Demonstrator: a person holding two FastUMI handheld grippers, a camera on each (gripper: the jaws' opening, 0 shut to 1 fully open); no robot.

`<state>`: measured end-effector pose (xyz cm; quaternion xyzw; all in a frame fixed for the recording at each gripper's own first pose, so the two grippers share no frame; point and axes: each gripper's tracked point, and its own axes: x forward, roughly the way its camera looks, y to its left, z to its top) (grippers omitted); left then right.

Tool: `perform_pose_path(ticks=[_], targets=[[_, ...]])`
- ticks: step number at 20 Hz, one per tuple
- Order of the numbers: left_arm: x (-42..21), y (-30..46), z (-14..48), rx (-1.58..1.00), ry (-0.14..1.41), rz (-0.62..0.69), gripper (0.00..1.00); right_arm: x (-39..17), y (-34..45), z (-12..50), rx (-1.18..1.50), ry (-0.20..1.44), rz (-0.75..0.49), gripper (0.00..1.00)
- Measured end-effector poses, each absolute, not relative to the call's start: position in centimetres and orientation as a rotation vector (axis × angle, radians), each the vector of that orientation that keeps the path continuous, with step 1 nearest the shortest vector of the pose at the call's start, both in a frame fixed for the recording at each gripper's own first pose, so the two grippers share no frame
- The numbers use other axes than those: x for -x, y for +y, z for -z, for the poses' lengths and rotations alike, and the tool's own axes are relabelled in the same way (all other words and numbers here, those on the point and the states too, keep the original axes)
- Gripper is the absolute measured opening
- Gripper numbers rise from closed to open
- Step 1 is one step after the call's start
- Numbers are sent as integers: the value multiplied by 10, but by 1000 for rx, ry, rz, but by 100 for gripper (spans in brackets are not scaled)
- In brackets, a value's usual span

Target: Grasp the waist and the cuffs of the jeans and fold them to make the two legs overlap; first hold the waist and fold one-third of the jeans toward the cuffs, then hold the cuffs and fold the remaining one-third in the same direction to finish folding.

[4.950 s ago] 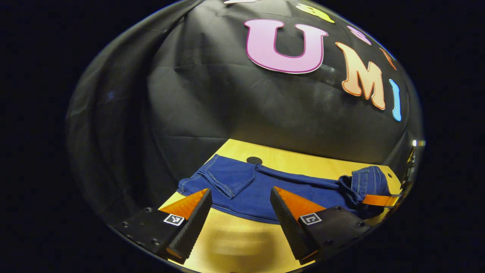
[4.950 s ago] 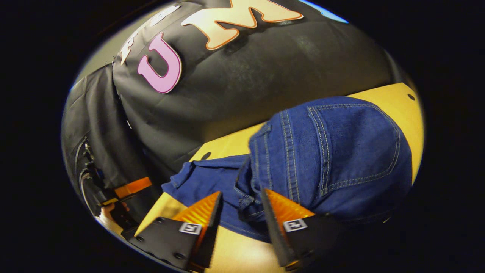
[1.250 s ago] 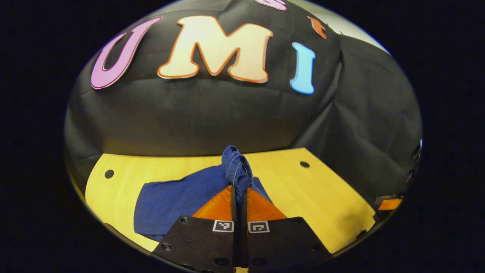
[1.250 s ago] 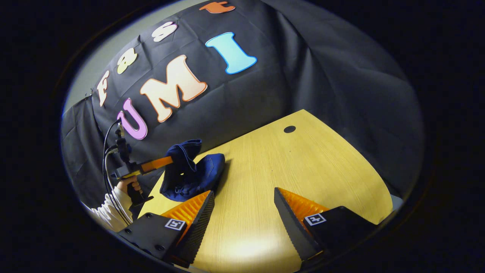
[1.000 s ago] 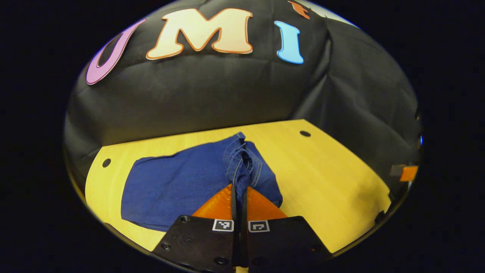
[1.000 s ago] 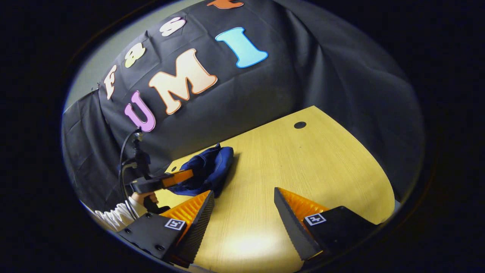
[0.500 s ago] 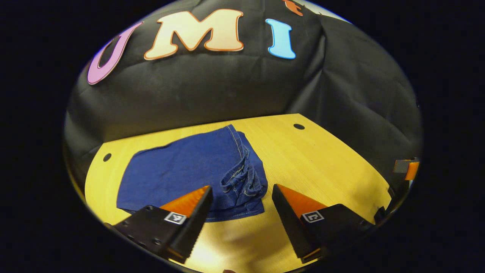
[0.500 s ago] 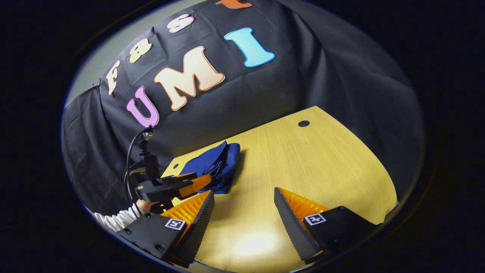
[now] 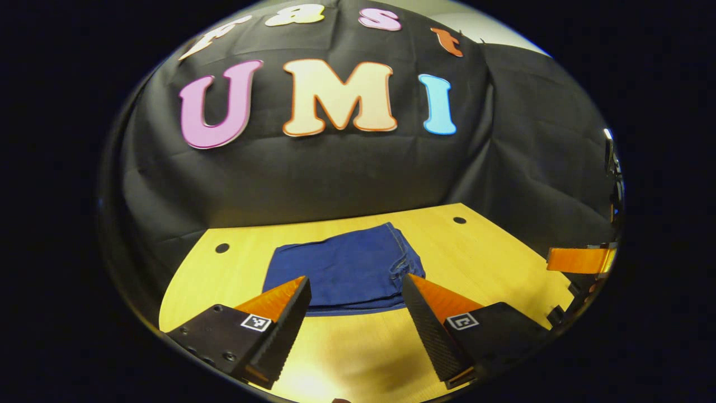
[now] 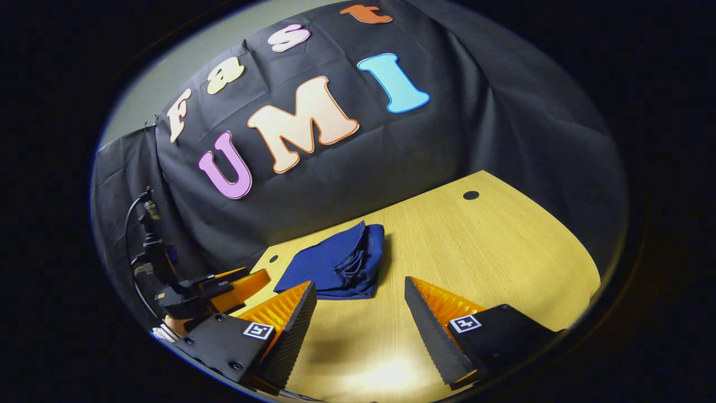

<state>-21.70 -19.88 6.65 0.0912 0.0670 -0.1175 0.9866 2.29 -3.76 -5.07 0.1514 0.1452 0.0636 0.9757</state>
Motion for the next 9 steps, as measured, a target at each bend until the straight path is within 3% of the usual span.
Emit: perform_pose_path(ticks=[9], targets=[[266, -168, -70, -267, 130, 264, 96, -8, -24, 42, -270, 238, -57, 98]])
